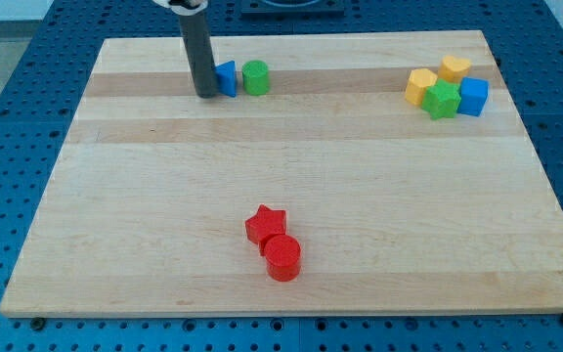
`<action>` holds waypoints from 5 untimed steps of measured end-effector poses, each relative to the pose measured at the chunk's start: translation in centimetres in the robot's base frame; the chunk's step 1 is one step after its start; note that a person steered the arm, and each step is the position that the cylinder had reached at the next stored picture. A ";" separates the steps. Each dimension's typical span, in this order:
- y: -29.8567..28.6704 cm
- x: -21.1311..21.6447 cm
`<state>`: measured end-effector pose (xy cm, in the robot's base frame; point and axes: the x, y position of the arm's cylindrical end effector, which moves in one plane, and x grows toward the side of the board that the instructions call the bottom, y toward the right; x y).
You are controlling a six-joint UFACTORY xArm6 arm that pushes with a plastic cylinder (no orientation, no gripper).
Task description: Slightly move the green circle into the blue triangle
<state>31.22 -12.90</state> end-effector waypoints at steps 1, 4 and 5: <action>-0.1 1.3; 11.6 6.3; 16.2 4.9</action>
<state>36.14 3.30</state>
